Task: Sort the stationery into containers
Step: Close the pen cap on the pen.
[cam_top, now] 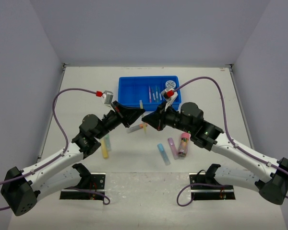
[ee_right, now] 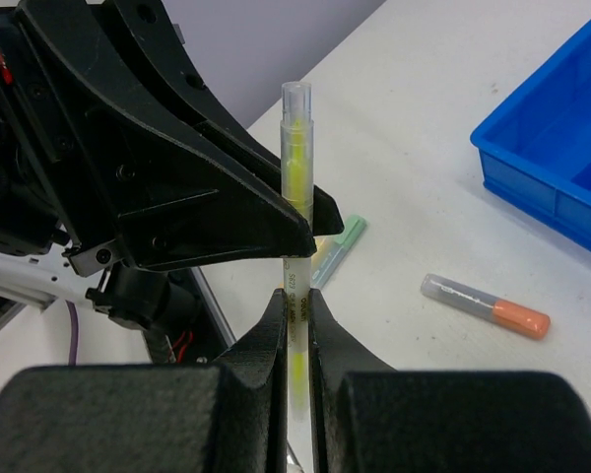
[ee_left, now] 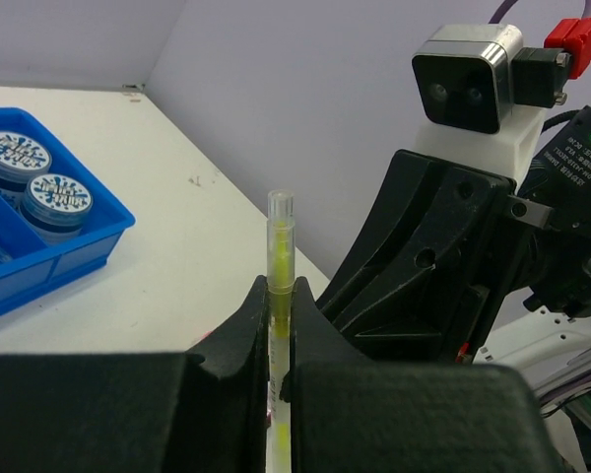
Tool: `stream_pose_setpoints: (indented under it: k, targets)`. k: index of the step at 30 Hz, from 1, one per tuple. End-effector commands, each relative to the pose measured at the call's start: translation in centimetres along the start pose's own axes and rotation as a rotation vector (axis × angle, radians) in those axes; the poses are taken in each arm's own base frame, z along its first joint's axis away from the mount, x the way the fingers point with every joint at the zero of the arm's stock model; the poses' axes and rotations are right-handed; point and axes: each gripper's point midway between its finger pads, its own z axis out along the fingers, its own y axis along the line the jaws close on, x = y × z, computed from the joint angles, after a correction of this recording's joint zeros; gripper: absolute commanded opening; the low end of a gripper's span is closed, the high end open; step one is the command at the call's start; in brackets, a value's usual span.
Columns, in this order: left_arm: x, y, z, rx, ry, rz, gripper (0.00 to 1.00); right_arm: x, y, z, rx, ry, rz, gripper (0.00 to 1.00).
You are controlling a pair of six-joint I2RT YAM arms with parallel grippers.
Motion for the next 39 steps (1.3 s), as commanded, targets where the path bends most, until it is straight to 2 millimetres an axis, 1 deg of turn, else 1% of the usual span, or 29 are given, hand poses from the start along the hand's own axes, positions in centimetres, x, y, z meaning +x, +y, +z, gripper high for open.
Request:
stream_pose_setpoints:
  k: [1,2,3,4,6,7,8,10,11,12,13,14,15,16,17,18,20,22,24,26,27,31,33,35,37,39]
  targets:
    - [-0.7,-1.6,0.1,0.063,0.007,0.038,0.00,-1.7,1.7,-0.1,-0.077,-0.059,-0.036,0.00]
    - [-0.6,-1.9,0.0,0.079,0.012,0.037,0.00,-1.7,1.8,-0.1,-0.079,-0.060,-0.037,0.01]
    - [-0.6,-2.3,-0.1,0.103,0.015,0.039,0.00,-1.6,2.0,0.0,-0.091,-0.050,-0.039,0.12]
    - [-0.8,-3.0,-0.4,0.137,0.008,0.042,0.00,-1.3,2.2,0.2,-0.110,-0.036,-0.039,0.27]
    - [-1.3,-4.2,-0.8,0.193,-0.016,0.051,0.00,-1.0,2.7,0.7,-0.142,-0.014,-0.033,0.32]
    - [-1.4,-4.7,-1.0,0.213,-0.017,0.055,0.00,-0.6,2.6,1.0,-0.146,-0.001,-0.022,0.31]
    - [-1.7,-5.0,-1.1,0.223,-0.025,0.057,0.00,-0.6,2.9,1.2,-0.163,0.001,-0.021,0.26]
    - [-2.0,-5.1,-1.2,0.227,-0.030,0.062,0.00,-0.6,3.0,1.4,-0.174,0.003,-0.019,0.08]
    - [-2.2,-5.2,-1.0,0.223,-0.032,0.068,0.00,-0.5,3.0,1.5,-0.175,0.004,-0.018,0.03]
    - [-2.3,-5.2,-0.9,0.215,-0.029,0.076,0.01,-0.5,3.0,1.5,-0.175,0.003,-0.017,0.00]
    - [-2.2,-4.9,-0.9,0.203,-0.023,0.083,0.07,-0.5,3.0,1.5,-0.176,-0.001,-0.019,0.00]
    - [-2.2,-4.9,-0.9,0.196,-0.019,0.086,0.16,-0.6,3.0,1.4,-0.176,-0.003,-0.022,0.00]
    - [-2.4,-4.6,-0.7,0.179,-0.019,0.102,0.31,-0.6,3.0,1.3,-0.174,-0.005,-0.023,0.00]
    - [-2.7,-4.6,-0.6,0.168,-0.021,0.118,0.43,-0.6,2.9,1.2,-0.168,-0.003,-0.026,0.00]
    - [-3.1,-4.7,-0.5,0.160,-0.022,0.133,0.52,-0.5,2.8,1.0,-0.160,-0.001,-0.029,0.00]
    - [-2.9,-4.3,-0.4,0.143,-0.008,0.154,0.56,-0.7,2.9,0.7,-0.159,-0.005,-0.034,0.00]
    - [-3.5,-4.6,-0.6,0.143,-0.024,0.171,0.62,-0.6,2.9,0.5,-0.160,0.003,-0.043,0.00]
    - [-4.2,-4.8,-0.6,0.132,-0.031,0.192,0.63,-0.4,3.2,0.2,-0.175,0.013,-0.050,0.00]
    - [-4.8,-4.9,-0.5,0.114,-0.037,0.207,0.60,-0.3,3.4,0.0,-0.188,0.020,-0.058,0.00]
    - [-4.9,-4.7,-0.3,0.100,-0.029,0.213,0.51,-0.2,3.5,-0.1,-0.195,0.024,-0.063,0.00]
    - [-5.0,-4.7,-0.3,0.099,-0.031,0.215,0.48,-0.1,3.6,-0.2,-0.199,0.030,-0.066,0.00]
    - [-5.0,-4.4,-0.1,0.082,-0.026,0.217,0.46,0.0,4.0,-0.3,-0.217,0.041,-0.077,0.00]
    - [-5.0,-4.4,0.0,0.081,-0.024,0.219,0.44,-0.1,4.0,-0.3,-0.216,0.042,-0.080,0.00]
    - [-5.0,-4.6,0.1,0.092,-0.021,0.219,0.37,-0.2,4.0,-0.4,-0.214,0.043,-0.086,0.00]
    - [-5.1,-4.9,0.2,0.106,-0.019,0.214,0.36,-0.4,4.0,-0.5,-0.211,0.041,-0.091,0.00]
    - [-4.9,-5.1,0.3,0.117,-0.012,0.209,0.33,-0.6,4.1,-0.5,-0.212,0.037,-0.096,0.00]
